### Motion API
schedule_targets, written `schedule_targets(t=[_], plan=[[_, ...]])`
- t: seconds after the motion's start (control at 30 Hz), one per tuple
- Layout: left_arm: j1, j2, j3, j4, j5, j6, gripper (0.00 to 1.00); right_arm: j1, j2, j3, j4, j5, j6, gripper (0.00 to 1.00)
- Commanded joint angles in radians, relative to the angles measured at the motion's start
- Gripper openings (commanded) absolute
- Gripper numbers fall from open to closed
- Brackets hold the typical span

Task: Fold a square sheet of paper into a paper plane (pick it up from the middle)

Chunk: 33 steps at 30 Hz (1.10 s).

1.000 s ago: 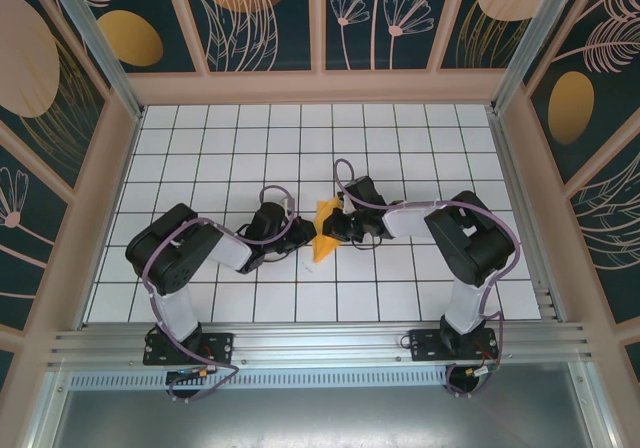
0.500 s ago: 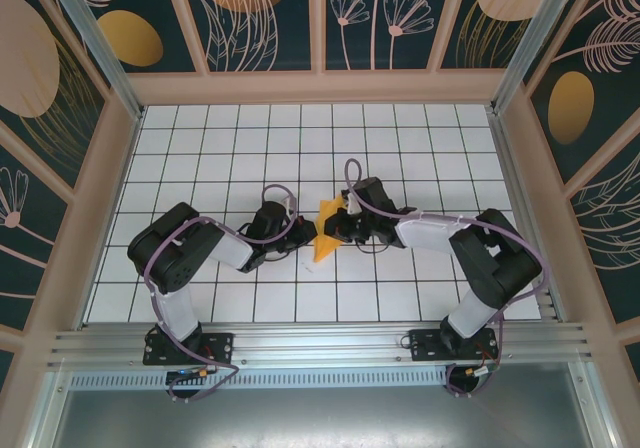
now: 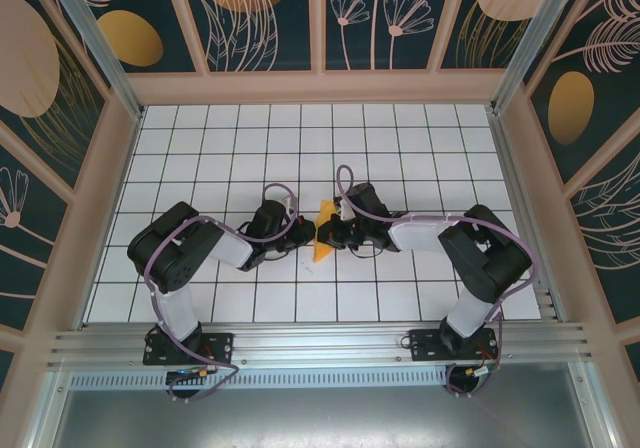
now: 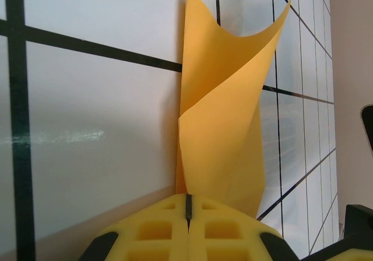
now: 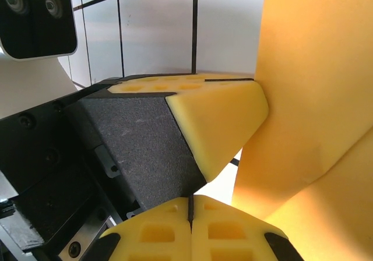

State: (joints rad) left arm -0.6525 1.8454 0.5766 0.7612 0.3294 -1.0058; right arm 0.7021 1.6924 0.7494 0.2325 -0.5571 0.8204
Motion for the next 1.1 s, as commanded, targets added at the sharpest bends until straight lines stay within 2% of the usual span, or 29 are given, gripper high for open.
schedule_targets(t=[0.0,0.17,0.4,0.83,1.07], plan=[[0.002,0.043,0.01,-0.054,-0.02,0.035,0.01,0.02,0.037,-0.042,0.047,0.037,0.019,0.04],[0.002,0.047,0.009,-0.047,-0.01,0.035,0.01,-0.001,-0.023,-0.07,0.041,0.08,0.023,0.02],[0.002,0.046,0.007,-0.047,-0.01,0.034,0.01,-0.004,-0.027,-0.093,0.106,0.068,0.051,0.0],[0.001,0.06,0.014,-0.044,0.008,0.031,0.01,-0.003,0.062,-0.067,0.126,0.057,0.048,0.01],[0.001,0.063,0.009,-0.041,0.006,0.03,0.01,-0.003,0.096,-0.056,0.04,0.101,0.021,0.01]])
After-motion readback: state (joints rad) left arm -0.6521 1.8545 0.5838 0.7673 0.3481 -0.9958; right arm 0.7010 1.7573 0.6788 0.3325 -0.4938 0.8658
